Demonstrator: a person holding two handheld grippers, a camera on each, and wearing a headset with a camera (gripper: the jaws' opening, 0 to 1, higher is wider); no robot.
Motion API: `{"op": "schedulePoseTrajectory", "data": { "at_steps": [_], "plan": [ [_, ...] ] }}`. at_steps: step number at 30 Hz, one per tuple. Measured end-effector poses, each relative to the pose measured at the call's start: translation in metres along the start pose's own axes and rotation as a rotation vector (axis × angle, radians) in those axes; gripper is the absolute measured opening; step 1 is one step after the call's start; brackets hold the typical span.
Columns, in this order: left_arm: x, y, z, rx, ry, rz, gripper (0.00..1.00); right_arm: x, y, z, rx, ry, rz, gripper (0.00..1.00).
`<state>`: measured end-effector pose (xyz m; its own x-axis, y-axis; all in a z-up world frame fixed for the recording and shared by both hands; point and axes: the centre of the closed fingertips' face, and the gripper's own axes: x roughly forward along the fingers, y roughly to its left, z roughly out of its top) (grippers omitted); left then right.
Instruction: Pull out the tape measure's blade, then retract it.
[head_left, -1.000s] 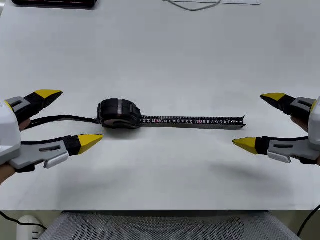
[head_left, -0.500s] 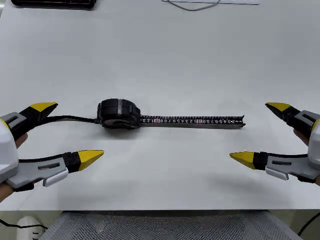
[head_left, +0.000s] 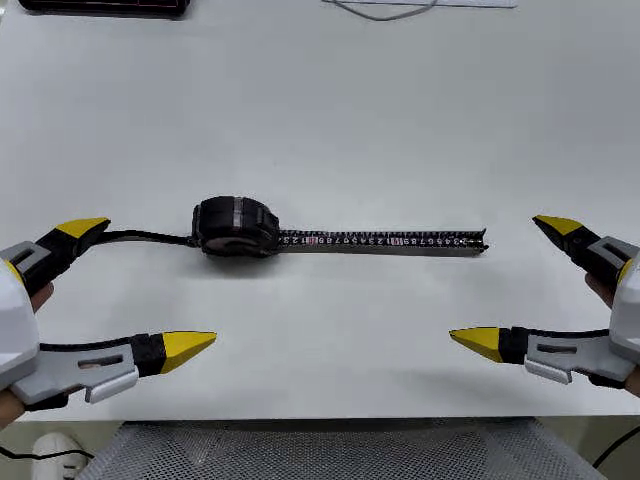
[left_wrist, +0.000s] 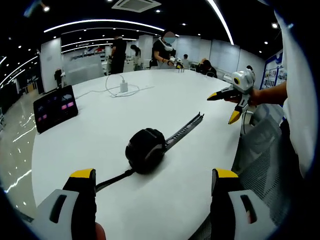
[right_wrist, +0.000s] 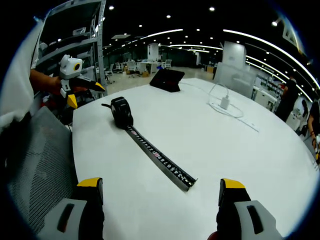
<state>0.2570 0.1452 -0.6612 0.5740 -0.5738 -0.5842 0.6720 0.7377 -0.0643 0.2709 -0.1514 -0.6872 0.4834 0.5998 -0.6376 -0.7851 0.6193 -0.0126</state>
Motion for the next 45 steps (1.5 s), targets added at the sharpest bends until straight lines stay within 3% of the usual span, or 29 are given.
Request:
{"op": "schedulePoseTrajectory", "data": {
  "at_steps": [12,23,37,45],
  "plan": [
    [-0.008,-0.01,-0.013,-0.026,0.013,-0.004,0.99,-0.009,0.009,-0.008,0.009,0.01,0.024,0.99],
    [-0.017,-0.01,-0.019,-0.018,0.034,-0.004,0.99,-0.019,0.009,-0.015,0.024,0.021,0.017,0.99],
    [-0.02,-0.008,-0.021,-0.031,0.038,-0.004,0.99,-0.018,0.012,-0.013,0.025,0.021,0.022,0.99],
    [-0.017,-0.009,-0.015,-0.048,0.023,-0.012,0.99,-0.017,0.013,-0.013,0.028,0.021,0.023,0.99]
  ]
}}
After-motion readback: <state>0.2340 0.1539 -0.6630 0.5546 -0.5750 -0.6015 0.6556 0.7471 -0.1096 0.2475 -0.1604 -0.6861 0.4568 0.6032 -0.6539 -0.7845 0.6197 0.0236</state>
